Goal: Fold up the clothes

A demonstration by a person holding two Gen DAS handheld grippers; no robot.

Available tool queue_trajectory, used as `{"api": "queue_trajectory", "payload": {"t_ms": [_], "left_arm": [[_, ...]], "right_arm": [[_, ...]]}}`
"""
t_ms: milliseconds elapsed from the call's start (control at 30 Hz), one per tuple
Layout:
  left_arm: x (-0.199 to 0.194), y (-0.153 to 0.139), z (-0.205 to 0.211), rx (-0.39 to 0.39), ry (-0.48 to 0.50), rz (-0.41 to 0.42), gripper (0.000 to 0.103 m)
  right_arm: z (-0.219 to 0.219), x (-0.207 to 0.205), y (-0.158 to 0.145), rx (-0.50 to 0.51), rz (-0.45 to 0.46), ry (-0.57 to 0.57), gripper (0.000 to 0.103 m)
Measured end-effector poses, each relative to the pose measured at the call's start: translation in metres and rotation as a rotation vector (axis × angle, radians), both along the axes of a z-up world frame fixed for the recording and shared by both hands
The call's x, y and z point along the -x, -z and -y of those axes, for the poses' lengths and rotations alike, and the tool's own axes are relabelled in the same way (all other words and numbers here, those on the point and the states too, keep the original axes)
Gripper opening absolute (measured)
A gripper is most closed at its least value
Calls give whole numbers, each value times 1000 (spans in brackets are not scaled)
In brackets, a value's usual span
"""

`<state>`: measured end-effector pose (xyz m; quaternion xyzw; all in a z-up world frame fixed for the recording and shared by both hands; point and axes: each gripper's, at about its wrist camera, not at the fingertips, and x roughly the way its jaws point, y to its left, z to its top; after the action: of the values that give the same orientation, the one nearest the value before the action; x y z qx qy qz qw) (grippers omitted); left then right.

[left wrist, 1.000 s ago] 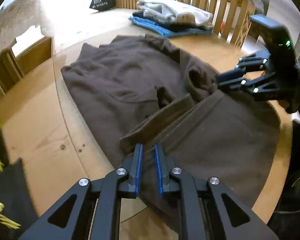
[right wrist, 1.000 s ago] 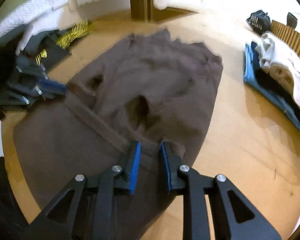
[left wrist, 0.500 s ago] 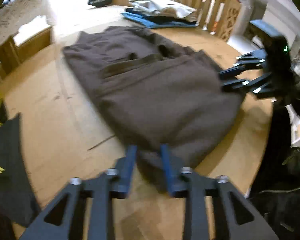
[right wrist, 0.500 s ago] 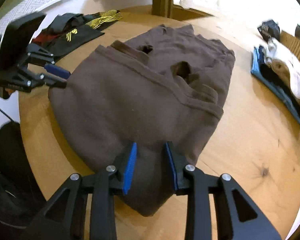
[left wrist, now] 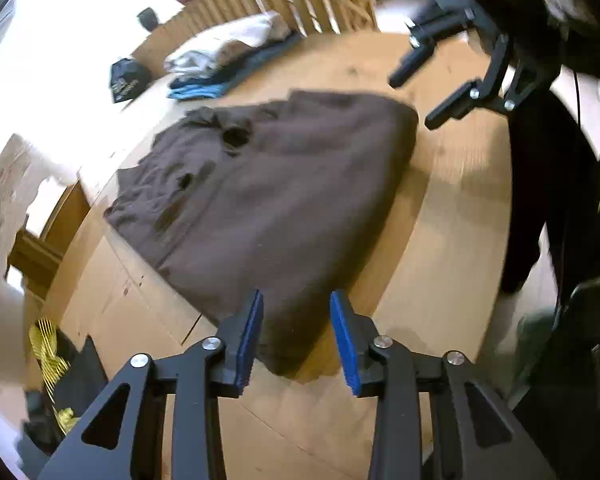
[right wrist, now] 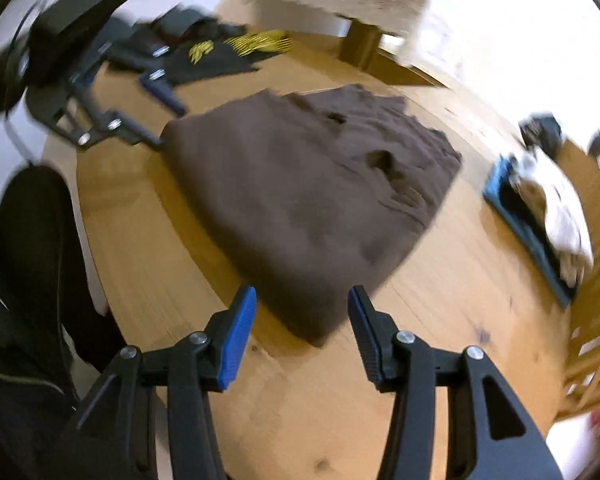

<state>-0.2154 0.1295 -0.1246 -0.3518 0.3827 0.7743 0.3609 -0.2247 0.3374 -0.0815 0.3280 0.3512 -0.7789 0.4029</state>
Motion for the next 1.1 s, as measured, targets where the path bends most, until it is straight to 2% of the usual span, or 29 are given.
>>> {"api": "queue_trajectory", "payload": {"t_ms": [100,167,267,333,367,433,533,633,833,1000,1100], "left_arm": [[7,8,-2,59,13,-8,38],[11,12,2,72,19,26,42],[10,19,0,103,43,30,42],[12,20,0,110,49,41,41],[15,20,1,104,46,52,37],[19,18,2,88,39,75,33],[22,15,3,58,10,90,28],[14,12,0,49,-19,72,25],[-38,-11,-2,-9,0,82,23],[-77,-61,-1,-82,-5,24,22],[-70,-97,1,-137,-25,-11,22]], "right_arm": [[13,2,11,-71,-40,-57,50],[17,4,18,-108,-57,-77,60],[19,10,27,-150,-62,-71,61],[19,14,28,-139,-45,-58,60],[20,17,28,-133,-32,-48,58],[21,21,27,-138,-31,-19,44],[20,27,22,-121,0,3,37],[19,25,16,-113,9,20,31],[-5,-10,-14,-98,29,18,27],[-22,-35,-68,-36,-8,28,25],[-25,-29,-104,6,-47,41,24]]}}
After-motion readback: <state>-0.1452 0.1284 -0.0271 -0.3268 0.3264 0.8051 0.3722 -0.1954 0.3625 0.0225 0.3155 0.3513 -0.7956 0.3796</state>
